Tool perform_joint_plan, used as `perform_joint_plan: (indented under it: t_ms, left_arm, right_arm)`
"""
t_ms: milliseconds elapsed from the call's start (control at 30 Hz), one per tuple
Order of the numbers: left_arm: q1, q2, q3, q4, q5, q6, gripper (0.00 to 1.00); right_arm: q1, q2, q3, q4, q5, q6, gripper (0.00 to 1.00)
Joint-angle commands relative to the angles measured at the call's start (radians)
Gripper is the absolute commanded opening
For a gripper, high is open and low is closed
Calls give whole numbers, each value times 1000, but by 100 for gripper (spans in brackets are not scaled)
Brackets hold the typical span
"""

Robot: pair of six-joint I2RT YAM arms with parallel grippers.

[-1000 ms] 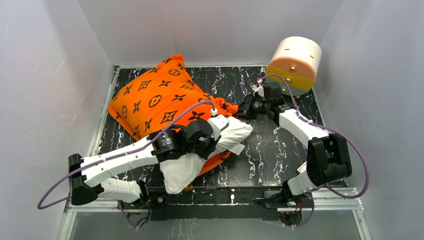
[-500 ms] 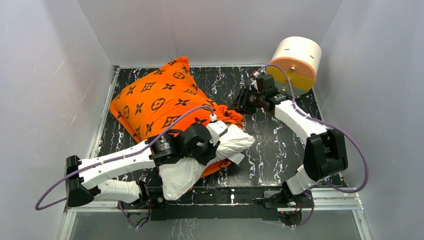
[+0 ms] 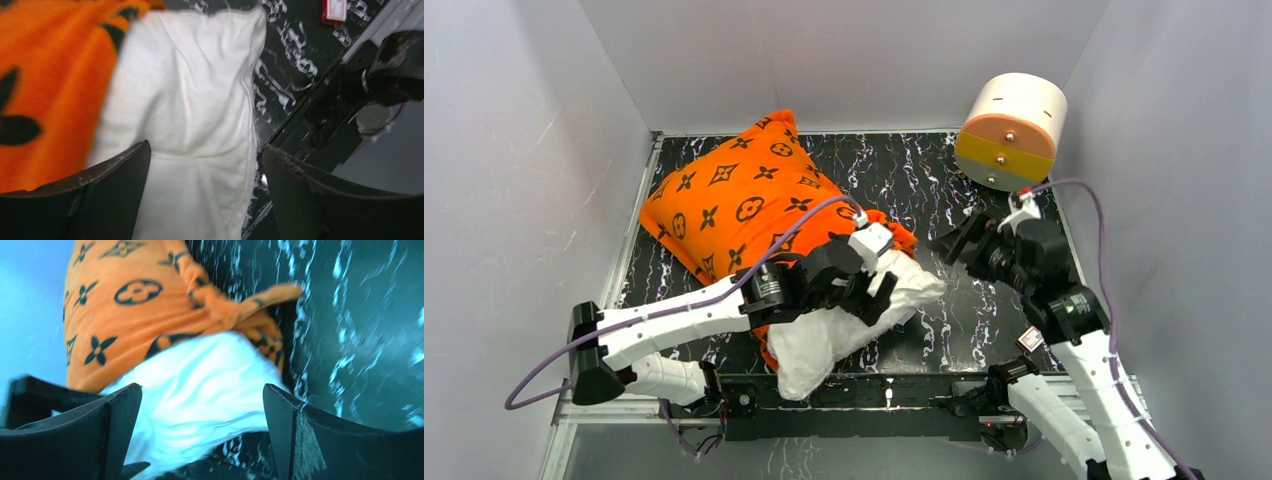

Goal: Remove the pillowcase from the pillow
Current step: Remove the pillow from the pillowcase.

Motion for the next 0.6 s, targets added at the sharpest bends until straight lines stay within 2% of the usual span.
perform_joint_plan:
  t_ms: [0, 67, 167, 267, 400, 500, 567]
  left_arm:
    - [3, 48, 178, 50, -51, 40, 89]
    - [3, 40, 238, 22, -38, 58, 97]
    - [3, 16, 328, -46, -54, 67, 98]
    - [2, 2, 391, -163, -209, 59, 98]
    - [10, 14, 409, -333, -426, 41, 98]
    - [42, 69, 426, -462, -508, -21, 98]
    - [72, 120, 453, -546, -516, -62, 98]
  right_arm:
    - [0, -111, -218, 101, -183, 294, 99]
    - [1, -147, -316, 252, -270, 396, 99]
    - [6, -112, -379, 358, -373, 486, 99]
    - [46, -77, -350, 256, -326, 470, 99]
    - [113, -94, -378, 202, -279, 501, 99]
    - [172, -51, -395, 145, -268, 518, 99]
    - [262, -40, -400, 154, -229, 542, 99]
